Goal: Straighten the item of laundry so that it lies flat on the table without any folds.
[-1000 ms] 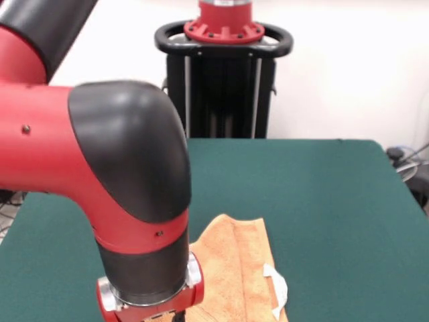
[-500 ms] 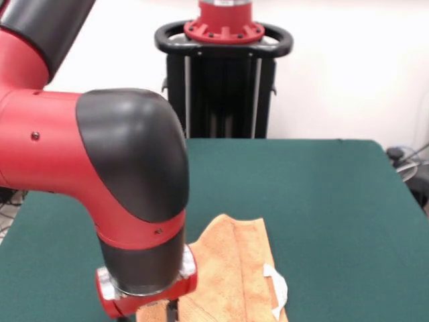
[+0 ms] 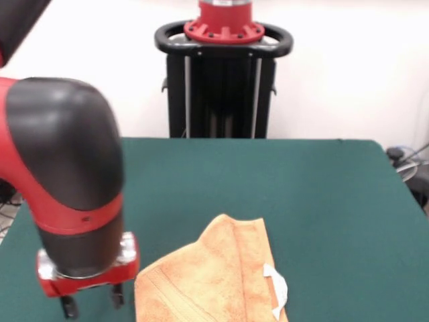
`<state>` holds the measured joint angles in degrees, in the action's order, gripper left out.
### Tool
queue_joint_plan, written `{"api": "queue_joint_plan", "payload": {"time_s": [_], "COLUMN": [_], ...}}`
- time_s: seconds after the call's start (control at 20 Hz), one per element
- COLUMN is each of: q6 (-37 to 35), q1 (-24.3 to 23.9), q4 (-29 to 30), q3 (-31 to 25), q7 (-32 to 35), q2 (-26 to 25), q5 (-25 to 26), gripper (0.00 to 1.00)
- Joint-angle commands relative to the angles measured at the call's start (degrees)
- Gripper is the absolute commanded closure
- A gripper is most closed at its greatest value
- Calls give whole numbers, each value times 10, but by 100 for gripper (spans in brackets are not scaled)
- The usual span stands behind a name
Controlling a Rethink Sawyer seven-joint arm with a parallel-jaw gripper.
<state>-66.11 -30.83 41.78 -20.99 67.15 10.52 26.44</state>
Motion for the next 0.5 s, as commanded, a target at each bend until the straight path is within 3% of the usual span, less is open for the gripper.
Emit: {"api": "queue_joint_plan", "payload": {"time_s": [0.05,0.5], "q6": [82,144], "q1": [-22,-33], "q4": [95,162], "q3": [22,30], "q7": [49,71], "q2": [-30,-34], "q5": [8,-2], "gripper": [0,0]}}
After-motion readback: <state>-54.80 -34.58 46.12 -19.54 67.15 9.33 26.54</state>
